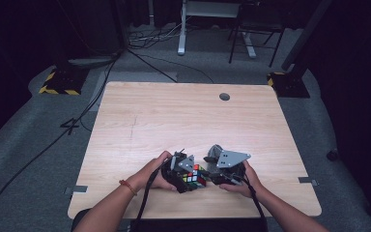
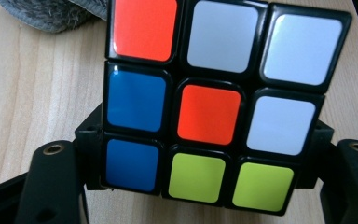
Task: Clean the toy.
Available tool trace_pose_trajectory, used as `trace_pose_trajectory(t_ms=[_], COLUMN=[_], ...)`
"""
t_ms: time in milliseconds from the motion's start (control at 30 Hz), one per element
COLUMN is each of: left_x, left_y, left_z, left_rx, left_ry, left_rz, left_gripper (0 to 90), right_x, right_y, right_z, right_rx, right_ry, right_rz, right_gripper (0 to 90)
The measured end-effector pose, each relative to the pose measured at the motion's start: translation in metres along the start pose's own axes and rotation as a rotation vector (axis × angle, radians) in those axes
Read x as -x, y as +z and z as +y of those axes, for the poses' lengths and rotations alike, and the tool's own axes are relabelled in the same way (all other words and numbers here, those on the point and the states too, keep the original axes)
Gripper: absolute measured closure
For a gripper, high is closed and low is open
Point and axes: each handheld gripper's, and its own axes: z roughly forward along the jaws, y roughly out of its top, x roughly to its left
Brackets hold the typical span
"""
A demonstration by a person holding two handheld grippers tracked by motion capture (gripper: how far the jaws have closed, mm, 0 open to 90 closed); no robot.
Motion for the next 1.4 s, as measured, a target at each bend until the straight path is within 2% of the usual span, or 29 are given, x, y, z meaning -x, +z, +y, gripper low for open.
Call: trace_pose_trajectory(t_ms=[67,100,167,233,300,367,433,600,667,800,900,1000,1167,1200,1300,1400], left_x=[0.000,0.000,0.001,0.001,0.001,0.001,0.000,0.001,0.003,0.005,0.005,0.003,-0.006,-0.007,-0.011,-0.011], left_y=[0.001,0.002,0.002,0.001,-0.001,-0.002,-0.004,-0.010,-0.013,-0.022,-0.029,-0.035,-0.043,-0.044,-0.044,-0.044], left_z=[0.000,0.001,0.003,0.002,0.000,0.000,-0.001,-0.004,-0.007,-0.015,-0.024,-0.032,-0.045,-0.046,-0.051,-0.052], left_rx=[0.007,0.013,0.018,0.023,0.031,0.025,0.031,0.025,0.020,0.010,0.004,0.007,0.033,0.031,0.046,0.062], left_ry=[-0.010,-0.005,-0.004,-0.008,-0.015,-0.017,-0.032,-0.054,-0.059,-0.076,-0.096,-0.121,-0.195,-0.198,-0.231,-0.234], left_rz=[-0.003,0.010,0.007,0.010,0.006,0.020,0.021,0.055,0.084,0.127,0.144,0.171,0.243,0.251,0.286,0.241], left_gripper=[30.2,31.1,27.7,28.1,29.7,29.2,26.0,19.7,17.8,16.3,16.7,16.1,16.3,16.5,17.8,18.7], right_x=[0.000,-0.001,-0.004,-0.006,-0.006,-0.005,-0.005,0.001,0.003,0.012,0.024,0.037,0.050,0.051,0.051,0.050], right_y=[0.002,0.004,0.010,0.013,0.013,0.014,0.012,0.003,-0.003,-0.019,-0.031,-0.035,-0.033,-0.032,-0.030,-0.028], right_z=[0.003,0.004,0.007,0.012,0.014,0.014,0.012,0.009,0.008,-0.001,-0.013,-0.027,-0.048,-0.052,-0.055,-0.056], right_rx=[0.002,-0.003,-0.026,-0.030,-0.029,-0.036,-0.041,-0.036,-0.037,-0.055,-0.080,-0.130,-0.171,-0.188,-0.209,-0.215], right_ry=[-0.004,-0.011,-0.021,-0.041,-0.031,-0.029,-0.024,-0.003,-0.003,0.006,0.038,0.065,0.132,0.141,0.141,0.140], right_rz=[0.006,0.014,0.033,0.015,0.031,0.035,0.042,0.029,0.020,-0.019,-0.060,-0.096,-0.075,-0.066,-0.052,-0.038], right_gripper=[49.8,49.8,48.6,47.7,46.0,44.5,43.9,42.7,41.9,40.3,39.5,38.1,38.8,39.2,40.6,41.3])
